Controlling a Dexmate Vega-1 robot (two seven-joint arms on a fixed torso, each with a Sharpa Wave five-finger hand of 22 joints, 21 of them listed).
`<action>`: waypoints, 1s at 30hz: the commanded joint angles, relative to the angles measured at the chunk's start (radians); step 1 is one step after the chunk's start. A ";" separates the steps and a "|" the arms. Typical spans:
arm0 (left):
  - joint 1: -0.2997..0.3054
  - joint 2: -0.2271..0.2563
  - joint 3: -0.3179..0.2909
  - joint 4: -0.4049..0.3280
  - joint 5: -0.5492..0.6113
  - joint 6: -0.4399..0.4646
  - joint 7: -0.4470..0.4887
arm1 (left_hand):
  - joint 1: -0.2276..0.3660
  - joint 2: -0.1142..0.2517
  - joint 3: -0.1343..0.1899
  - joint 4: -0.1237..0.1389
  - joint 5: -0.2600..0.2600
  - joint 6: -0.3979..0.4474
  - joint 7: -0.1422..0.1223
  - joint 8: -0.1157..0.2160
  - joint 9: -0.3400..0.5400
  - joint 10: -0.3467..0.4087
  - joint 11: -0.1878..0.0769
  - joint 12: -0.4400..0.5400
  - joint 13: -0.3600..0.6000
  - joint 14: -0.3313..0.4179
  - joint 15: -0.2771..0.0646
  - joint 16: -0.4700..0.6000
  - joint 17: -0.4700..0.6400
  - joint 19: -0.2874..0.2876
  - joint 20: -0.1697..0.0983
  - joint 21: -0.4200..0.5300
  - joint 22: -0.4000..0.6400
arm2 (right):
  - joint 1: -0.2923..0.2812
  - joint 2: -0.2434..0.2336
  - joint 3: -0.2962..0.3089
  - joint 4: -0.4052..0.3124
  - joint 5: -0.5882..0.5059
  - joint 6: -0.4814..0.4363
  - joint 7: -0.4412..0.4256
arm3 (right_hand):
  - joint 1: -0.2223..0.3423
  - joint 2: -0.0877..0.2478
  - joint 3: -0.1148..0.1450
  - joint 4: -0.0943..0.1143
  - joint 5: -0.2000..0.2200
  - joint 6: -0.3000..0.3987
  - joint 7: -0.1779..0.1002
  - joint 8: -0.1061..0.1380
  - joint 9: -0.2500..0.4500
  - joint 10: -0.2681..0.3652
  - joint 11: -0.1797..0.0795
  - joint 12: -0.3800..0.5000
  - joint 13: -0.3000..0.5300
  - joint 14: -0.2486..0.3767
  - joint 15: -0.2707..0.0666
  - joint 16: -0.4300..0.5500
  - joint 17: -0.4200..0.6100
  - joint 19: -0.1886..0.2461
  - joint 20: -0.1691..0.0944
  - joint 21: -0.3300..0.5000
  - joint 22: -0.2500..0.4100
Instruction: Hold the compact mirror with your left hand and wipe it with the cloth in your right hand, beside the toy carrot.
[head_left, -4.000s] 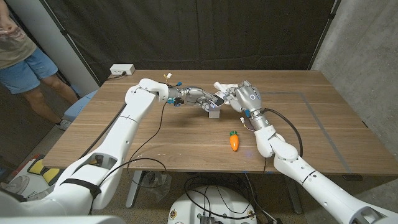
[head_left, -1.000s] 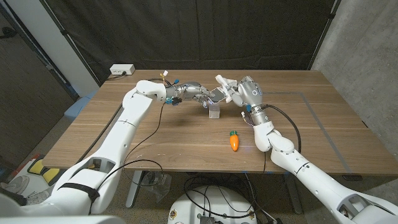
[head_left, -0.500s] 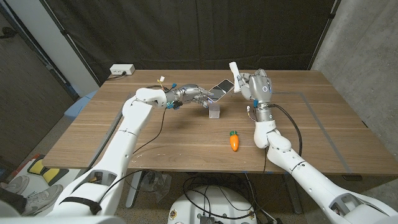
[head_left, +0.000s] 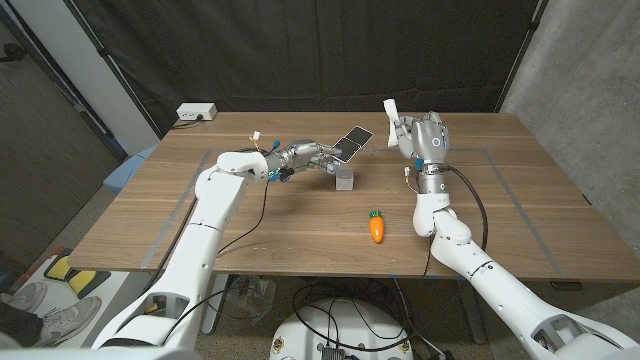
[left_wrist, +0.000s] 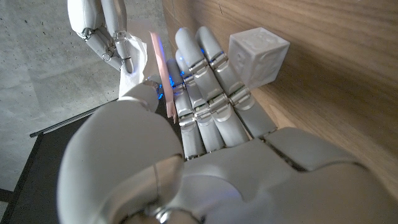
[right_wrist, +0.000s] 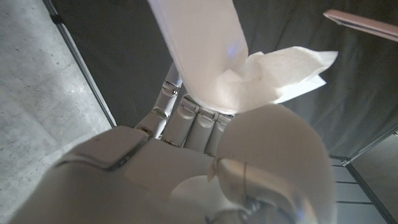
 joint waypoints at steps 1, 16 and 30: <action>0.090 -0.036 -0.030 -0.126 -0.011 0.081 0.090 | 0.006 0.002 0.044 -0.025 0.006 0.010 0.000 0.003 0.002 0.031 -0.032 -0.006 0.002 0.004 -0.007 -0.001 0.004 -0.003 0.002 0.011 0.001 | -0.040 -0.008 0.035 -0.068 0.038 -0.098 0.145 | 0.010 0.003 0.000 0.001 0.005 0.044 -0.034 -0.006 0.003 0.002 0.005 -0.005 0.006 0.004 -0.046 -0.010 0.004 -0.005 -0.119 0.005 0.002; 0.152 -0.033 -0.032 -0.250 -0.035 0.281 0.089 | 0.006 0.001 0.047 -0.025 0.004 0.012 0.000 0.002 -0.005 0.033 -0.031 -0.007 0.000 0.006 -0.006 0.001 0.006 -0.002 0.003 0.021 0.000 | -0.070 -0.005 0.045 -0.138 0.007 -0.255 0.309 | 0.014 0.005 -0.002 0.001 0.005 0.043 -0.031 -0.012 0.006 0.004 0.005 -0.013 0.004 0.004 -0.046 -0.018 0.006 -0.010 -0.113 0.004 0.001; 0.207 -0.076 -0.066 -0.350 -0.018 0.420 0.164 | 0.005 -0.001 0.052 -0.025 0.004 0.021 0.004 0.005 -0.010 0.045 -0.029 -0.004 -0.001 0.012 -0.005 0.005 0.008 0.003 0.005 0.033 -0.002 | -0.049 -0.011 0.026 -0.148 -0.010 -0.345 0.464 | 0.016 0.007 -0.004 0.002 0.003 0.042 -0.034 -0.018 0.008 0.001 0.003 -0.020 0.005 0.002 -0.046 -0.026 0.005 -0.012 -0.112 0.004 0.000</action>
